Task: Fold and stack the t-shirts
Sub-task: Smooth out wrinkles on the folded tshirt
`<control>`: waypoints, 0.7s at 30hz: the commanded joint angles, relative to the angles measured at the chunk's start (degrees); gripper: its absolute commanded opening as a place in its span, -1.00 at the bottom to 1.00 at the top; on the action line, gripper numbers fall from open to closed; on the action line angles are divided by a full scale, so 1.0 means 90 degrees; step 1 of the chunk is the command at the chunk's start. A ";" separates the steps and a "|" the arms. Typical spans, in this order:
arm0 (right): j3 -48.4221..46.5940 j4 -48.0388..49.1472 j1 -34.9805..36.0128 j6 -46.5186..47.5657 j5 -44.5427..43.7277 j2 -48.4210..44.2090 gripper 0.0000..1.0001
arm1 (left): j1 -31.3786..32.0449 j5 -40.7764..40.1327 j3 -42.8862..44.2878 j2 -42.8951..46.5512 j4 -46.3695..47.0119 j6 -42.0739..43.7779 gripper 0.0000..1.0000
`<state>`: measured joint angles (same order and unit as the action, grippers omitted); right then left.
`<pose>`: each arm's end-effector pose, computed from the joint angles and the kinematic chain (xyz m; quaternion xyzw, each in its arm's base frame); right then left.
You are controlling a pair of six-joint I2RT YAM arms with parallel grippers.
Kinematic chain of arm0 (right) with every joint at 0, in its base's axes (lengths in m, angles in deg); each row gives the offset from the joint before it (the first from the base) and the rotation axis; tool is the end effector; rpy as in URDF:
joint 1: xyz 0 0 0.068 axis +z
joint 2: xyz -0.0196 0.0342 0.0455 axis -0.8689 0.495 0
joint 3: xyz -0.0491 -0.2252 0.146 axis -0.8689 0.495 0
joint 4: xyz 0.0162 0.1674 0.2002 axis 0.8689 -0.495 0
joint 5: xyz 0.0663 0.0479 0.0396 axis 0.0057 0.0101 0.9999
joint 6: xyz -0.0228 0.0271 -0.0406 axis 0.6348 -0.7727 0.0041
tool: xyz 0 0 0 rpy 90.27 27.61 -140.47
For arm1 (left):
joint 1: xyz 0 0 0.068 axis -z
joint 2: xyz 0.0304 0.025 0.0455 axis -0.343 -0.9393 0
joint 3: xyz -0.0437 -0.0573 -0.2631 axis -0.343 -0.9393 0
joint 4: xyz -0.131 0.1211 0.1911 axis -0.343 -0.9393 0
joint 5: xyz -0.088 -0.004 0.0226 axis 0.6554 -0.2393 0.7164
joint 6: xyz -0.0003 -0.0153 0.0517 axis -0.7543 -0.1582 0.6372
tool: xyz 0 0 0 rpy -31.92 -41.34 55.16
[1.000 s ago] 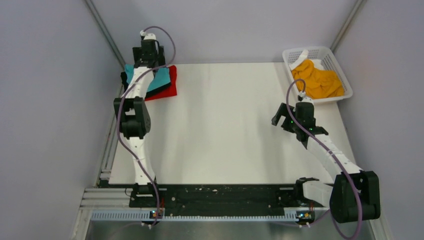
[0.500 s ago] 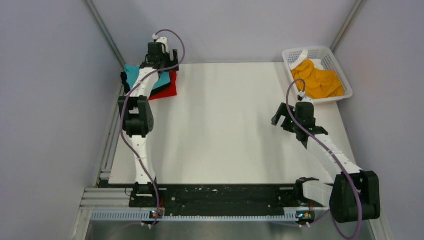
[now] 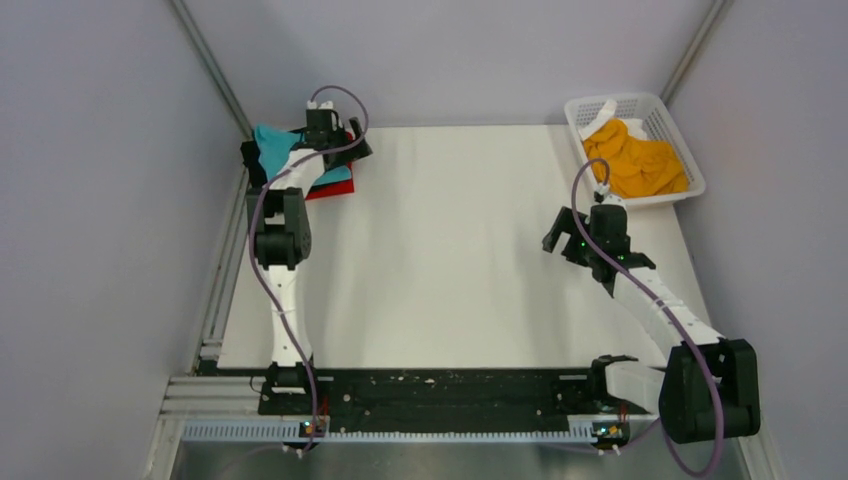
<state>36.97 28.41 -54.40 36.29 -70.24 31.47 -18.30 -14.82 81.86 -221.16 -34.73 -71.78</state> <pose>0.2331 0.0235 0.2123 0.1585 0.8949 0.1040 0.4040 0.5439 -0.0224 0.1924 -0.1009 0.8920 -0.1500 0.4144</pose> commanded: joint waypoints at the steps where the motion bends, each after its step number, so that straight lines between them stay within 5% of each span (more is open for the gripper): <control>1: -0.0181 0.0119 -0.0007 0.0117 0.0098 -0.0078 0.98 | -0.0089 0.0308 -0.0691 -0.0046 0.0539 -0.1523 0.97; 6: -0.0205 0.0059 -0.0006 0.0145 0.0103 -0.0040 0.98 | -0.0154 0.1138 -0.0484 -0.0575 0.0762 -0.2298 0.97; 11: -0.0191 0.0066 -0.0012 0.0165 0.0064 -0.0122 0.98 | -0.0156 0.0870 -0.0412 -0.0296 0.0638 -0.1969 0.97; 17: -0.0238 -0.0001 -0.0007 0.0150 0.0100 -0.0142 0.98 | -0.0156 0.0635 0.0492 0.0641 -0.0337 -0.1326 0.97; 21: -0.0201 -0.0034 -0.0009 0.0088 0.0083 -0.0328 0.98 | -0.0156 0.0983 -0.0140 0.2026 -0.0262 -0.1122 0.97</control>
<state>36.97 28.21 -54.40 36.75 -69.50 31.29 -19.98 -8.72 82.54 -219.46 -35.63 -85.02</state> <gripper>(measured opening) 0.988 0.986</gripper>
